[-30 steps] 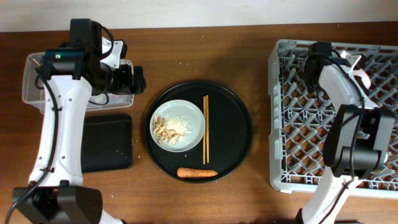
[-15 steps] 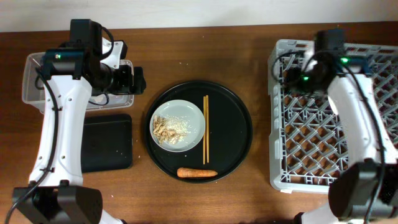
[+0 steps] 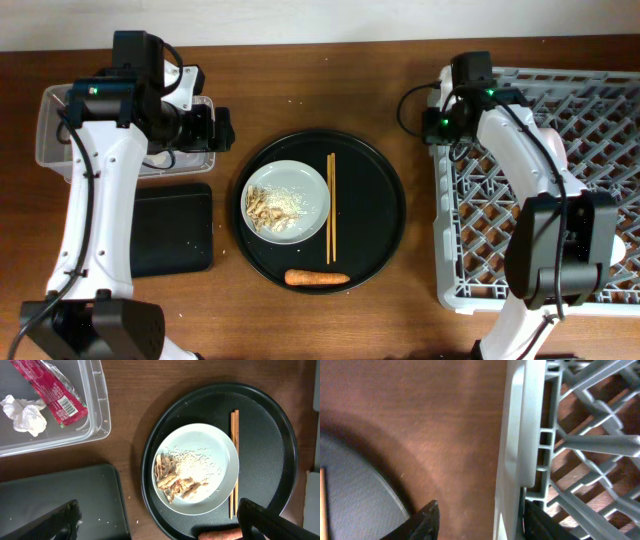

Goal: Sort waste into correct bins and load items into the dishwasher rack

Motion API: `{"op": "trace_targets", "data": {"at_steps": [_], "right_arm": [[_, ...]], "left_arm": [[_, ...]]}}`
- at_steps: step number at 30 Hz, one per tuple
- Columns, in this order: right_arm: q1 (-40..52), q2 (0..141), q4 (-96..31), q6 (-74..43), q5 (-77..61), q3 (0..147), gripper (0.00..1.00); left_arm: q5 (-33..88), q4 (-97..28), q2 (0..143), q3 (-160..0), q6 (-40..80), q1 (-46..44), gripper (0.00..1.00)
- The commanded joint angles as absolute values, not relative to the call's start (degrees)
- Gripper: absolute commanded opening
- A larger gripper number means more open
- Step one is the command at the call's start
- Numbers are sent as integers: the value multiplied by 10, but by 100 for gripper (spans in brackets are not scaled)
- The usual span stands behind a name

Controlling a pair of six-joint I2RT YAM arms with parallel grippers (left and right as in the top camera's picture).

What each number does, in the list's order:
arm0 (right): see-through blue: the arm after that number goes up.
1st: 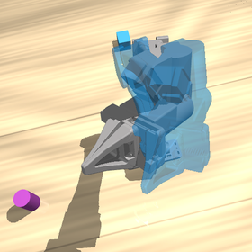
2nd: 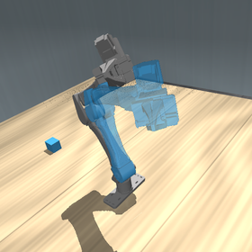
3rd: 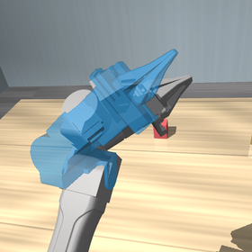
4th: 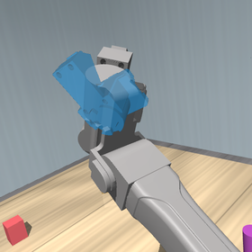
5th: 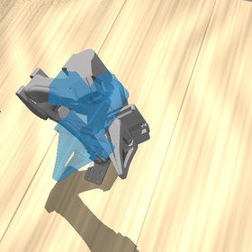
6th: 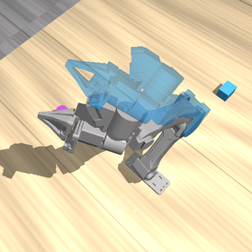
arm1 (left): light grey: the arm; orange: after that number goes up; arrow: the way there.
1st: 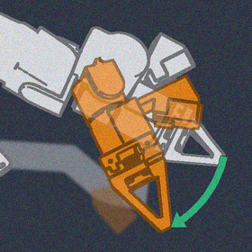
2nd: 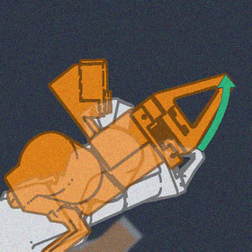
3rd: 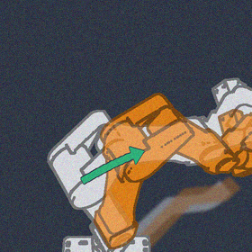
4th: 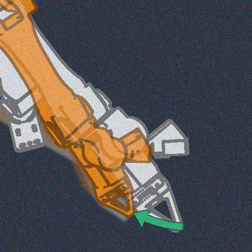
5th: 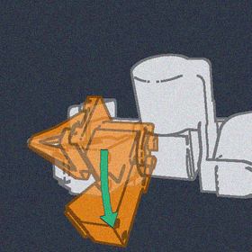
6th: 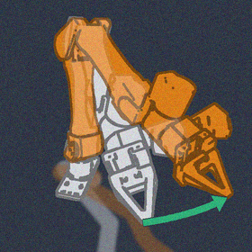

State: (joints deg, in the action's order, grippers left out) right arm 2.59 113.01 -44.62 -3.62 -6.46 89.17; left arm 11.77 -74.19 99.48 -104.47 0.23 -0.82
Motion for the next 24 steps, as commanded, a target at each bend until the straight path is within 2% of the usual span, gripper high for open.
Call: {"op": "trace_targets", "data": {"at_steps": [1,5,9,10,14,16,19,24], "right_arm": [[34,1138,-468,45,-225,890,53],[34,1138,-471,45,-223,890,54],[33,1138,-467,40,-174,893,64],[31,1131,-481,40,-131,909,69],[18,1070,-517,26,-68,979,72],[17,1013,-586,25,-71,998,72],[43,997,-688,26,-107,995,75],[100,997,-743,25,-108,989,75]], "left_arm": [[122,-742,989,-1046,4,-7,99],[122,-742,989,-1046,4,-7,99],[122,-742,989,-1046,4,-7,99],[122,-742,989,-1046,4,-7,99],[122,-742,989,-1046,4,-7,99],[122,-741,989,-1046,4,-7,99],[122,-740,990,-1046,4,-7,99],[96,-742,996,-1031,4,-23,99]]}}
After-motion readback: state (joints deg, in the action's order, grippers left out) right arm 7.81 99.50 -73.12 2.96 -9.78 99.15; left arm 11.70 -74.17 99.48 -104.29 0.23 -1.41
